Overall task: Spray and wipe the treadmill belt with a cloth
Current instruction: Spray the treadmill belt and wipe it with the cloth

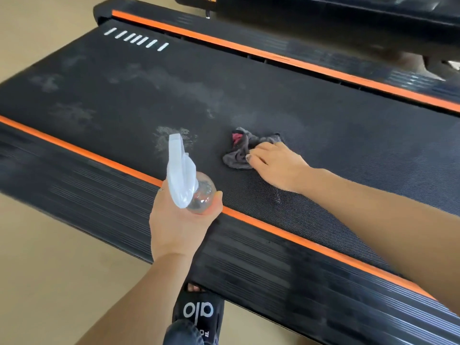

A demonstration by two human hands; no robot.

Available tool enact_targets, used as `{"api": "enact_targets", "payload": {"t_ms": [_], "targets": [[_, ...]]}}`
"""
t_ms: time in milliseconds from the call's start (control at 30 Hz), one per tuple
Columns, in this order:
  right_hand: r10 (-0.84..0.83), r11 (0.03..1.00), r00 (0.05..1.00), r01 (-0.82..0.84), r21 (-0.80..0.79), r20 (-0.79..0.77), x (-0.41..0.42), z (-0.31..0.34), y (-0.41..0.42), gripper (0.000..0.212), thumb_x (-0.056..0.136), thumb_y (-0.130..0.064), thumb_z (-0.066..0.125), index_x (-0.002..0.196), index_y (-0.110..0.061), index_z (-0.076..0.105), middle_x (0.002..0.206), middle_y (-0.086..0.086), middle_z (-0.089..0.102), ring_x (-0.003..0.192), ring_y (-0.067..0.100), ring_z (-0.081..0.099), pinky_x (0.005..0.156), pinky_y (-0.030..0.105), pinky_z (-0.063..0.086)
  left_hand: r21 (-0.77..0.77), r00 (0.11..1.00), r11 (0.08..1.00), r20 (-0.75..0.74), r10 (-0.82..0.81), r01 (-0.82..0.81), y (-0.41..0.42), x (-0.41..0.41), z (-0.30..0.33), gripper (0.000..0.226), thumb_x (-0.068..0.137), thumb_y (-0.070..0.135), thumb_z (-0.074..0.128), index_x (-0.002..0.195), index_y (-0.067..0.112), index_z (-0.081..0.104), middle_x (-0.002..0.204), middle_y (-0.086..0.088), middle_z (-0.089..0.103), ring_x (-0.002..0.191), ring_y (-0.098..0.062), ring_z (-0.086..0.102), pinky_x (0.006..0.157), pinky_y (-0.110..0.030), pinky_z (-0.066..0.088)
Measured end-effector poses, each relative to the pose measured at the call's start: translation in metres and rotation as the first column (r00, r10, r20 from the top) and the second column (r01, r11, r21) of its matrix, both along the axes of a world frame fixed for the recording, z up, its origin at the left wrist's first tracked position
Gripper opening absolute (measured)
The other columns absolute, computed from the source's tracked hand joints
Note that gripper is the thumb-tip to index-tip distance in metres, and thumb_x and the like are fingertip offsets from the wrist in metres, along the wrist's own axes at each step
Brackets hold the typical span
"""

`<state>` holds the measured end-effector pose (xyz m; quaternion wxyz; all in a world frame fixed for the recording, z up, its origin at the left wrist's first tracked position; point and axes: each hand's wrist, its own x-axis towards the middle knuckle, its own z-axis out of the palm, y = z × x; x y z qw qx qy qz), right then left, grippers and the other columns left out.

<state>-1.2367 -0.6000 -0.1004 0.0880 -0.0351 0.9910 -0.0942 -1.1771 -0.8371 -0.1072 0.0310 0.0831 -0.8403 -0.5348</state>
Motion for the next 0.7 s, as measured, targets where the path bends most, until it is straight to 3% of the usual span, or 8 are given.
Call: {"api": "enact_targets", "payload": {"t_ms": [33,100,200,333,433,600,633,700], "targets": [[0.049,0.999,0.998,-0.049,-0.002,-0.045,0.014,0.002,0.003,0.041,0.109,-0.033,0.024,0.137,-0.017,0.05,0.138,-0.001,0.05,0.124,0.019,0.032,0.102,0.037,0.032,0.003,1.0,1.0,-0.009,-0.001,0.001,0.0,0.001,0.0,0.062,0.051,0.069,0.07,0.102,0.035,0.06,0.094,0.008,0.064,0.094,-0.02,0.064,0.091,-0.042,0.059],[-0.015,1.0,0.996,0.015,0.0,-0.093,0.047,-0.001,0.007,0.042,0.104,-0.045,0.03,0.134,-0.027,0.052,0.128,-0.008,0.05,0.117,0.016,0.034,0.095,0.037,0.039,0.011,1.0,1.0,-0.02,-0.008,0.008,0.001,0.001,0.001,0.05,0.053,0.068,0.071,0.094,0.045,0.055,0.093,0.012,0.062,0.095,-0.018,0.064,0.09,-0.037,0.057],[-0.02,0.999,0.996,0.023,0.03,-0.085,0.084,-0.004,0.012,0.035,0.1,-0.055,0.031,0.116,-0.035,0.054,0.108,-0.014,0.05,0.104,0.015,0.047,0.074,0.035,0.047,0.022,1.0,1.0,-0.021,-0.016,0.017,0.001,0.002,0.005,0.043,0.057,0.061,0.078,0.089,0.051,0.05,0.094,0.017,0.061,0.097,-0.018,0.062,0.092,-0.036,0.055],[0.257,0.959,0.955,-0.233,0.162,-0.149,0.105,-0.008,0.028,0.034,0.104,-0.049,0.023,0.105,-0.032,0.052,0.093,-0.011,0.048,0.079,0.014,0.054,0.056,0.032,0.045,0.011,1.0,1.0,-0.011,-0.017,0.017,0.002,0.002,0.005,0.047,0.061,0.052,0.085,0.092,0.051,0.049,0.096,0.017,0.06,0.1,-0.019,0.062,0.096,-0.04,0.055],[0.312,0.938,0.929,-0.267,0.222,-0.201,0.082,-0.027,0.026,0.029,0.105,-0.041,0.03,0.1,-0.024,0.053,0.091,-0.002,0.047,0.075,0.02,0.05,0.056,0.036,0.045,0.004,1.0,1.0,-0.013,-0.014,0.014,0.001,0.002,0.0,0.056,0.06,0.056,0.085,0.105,0.044,0.053,0.1,0.014,0.061,0.102,-0.019,0.062,0.096,-0.039,0.055],[0.292,0.951,0.909,-0.244,0.189,-0.296,0.036,-0.046,0.023,0.023,0.102,-0.036,0.032,0.1,-0.021,0.049,0.092,0.0,0.047,0.075,0.021,0.05,0.052,0.033,0.04,0.001,0.999,1.0,-0.044,0.019,-0.019,0.002,-0.001,-0.007,0.076,0.051,0.07,0.072,0.115,0.031,0.062,0.102,0.01,0.064,0.1,-0.017,0.063,0.091,-0.033,0.054],[0.259,0.96,0.911,-0.205,0.193,-0.321,0.029,-0.048,0.024,0.023,0.103,-0.036,0.032,0.101,-0.021,0.05,0.092,0.0,0.048,0.076,0.022,0.051,0.052,0.033,0.039,-0.003,0.999,1.0,-0.038,0.021,-0.021,0.002,0.0,-0.007,0.077,0.052,0.069,0.073,0.117,0.03,0.062,0.103,0.01,0.065,0.101,-0.017,0.064,0.091,-0.032,0.054],[0.035,0.986,0.918,0.033,0.166,-0.395,0.005,-0.051,0.025,0.025,0.104,-0.035,0.033,0.105,-0.019,0.052,0.095,0.002,0.05,0.081,0.026,0.055,0.054,0.033,0.039,-0.001,0.999,1.0,-0.03,0.029,-0.029,0.004,0.0,-0.006,0.073,0.055,0.065,0.078,0.117,0.029,0.062,0.102,0.01,0.065,0.099,-0.015,0.064,0.089,-0.028,0.053]]}}
